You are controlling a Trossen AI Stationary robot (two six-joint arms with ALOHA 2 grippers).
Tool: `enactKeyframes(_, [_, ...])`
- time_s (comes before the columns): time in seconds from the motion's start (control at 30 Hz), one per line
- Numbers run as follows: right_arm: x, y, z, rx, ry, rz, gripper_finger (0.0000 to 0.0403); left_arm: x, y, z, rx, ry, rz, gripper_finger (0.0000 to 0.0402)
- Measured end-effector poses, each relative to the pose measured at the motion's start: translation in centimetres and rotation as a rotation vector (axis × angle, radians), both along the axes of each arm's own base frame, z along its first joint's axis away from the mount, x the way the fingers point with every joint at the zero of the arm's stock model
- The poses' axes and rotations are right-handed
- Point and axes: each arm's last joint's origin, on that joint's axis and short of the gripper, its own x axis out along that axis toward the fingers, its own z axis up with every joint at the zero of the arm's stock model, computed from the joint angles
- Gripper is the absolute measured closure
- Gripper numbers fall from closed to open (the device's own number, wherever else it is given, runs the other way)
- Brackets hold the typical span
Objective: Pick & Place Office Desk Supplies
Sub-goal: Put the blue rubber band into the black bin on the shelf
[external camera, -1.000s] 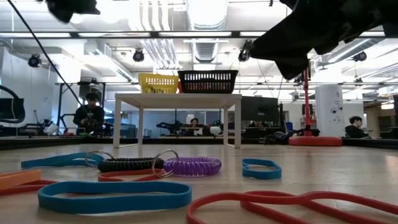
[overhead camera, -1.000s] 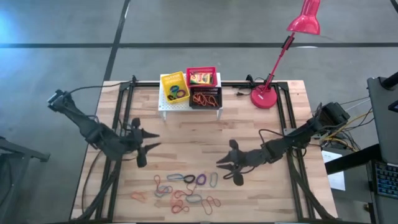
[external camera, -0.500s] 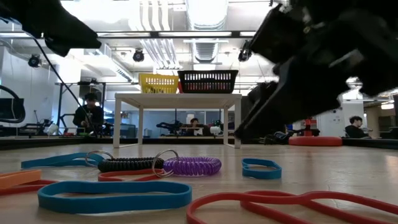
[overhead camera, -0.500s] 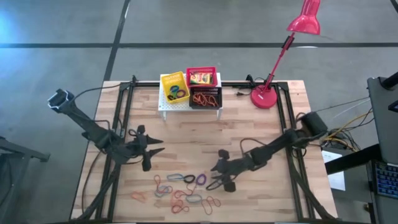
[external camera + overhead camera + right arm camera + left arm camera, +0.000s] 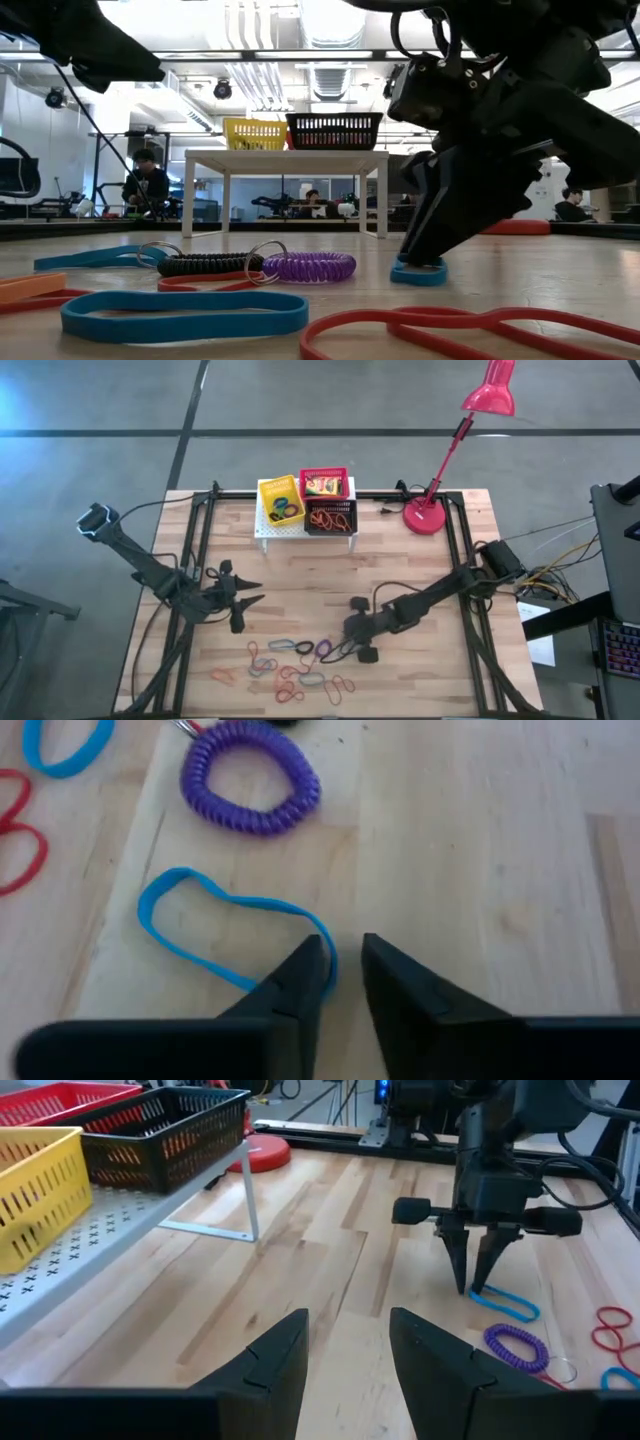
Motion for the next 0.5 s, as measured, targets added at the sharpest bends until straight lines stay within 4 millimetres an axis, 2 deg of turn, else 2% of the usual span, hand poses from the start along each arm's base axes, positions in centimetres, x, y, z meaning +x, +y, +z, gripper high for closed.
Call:
enactKeyframes(0.1, [-0.1,0.1,0.1,-0.001,0.001,0.0,0.0383,0.0,0.0,0.0,0.0,0.0,0.001,0.0254])
enactKeyframes(0.2, [0.1,0.1,0.2,-0.016,-0.039,-0.004,0.0389,0.0,0.0,0.0,0.002,-0.001,0.003,0.0254])
enactKeyframes(0.33, [1.3,-0.3,1.3,-0.122,-0.222,-0.01,0.0392,0.0,0.0,0.0,0.004,-0.003,0.008,0.0254])
enactKeyframes(0.5, [3.8,-3.5,4.6,-0.248,-0.476,-0.058,0.0394,0.0,0.1,0.0,0.015,-0.01,0.031,0.0254])
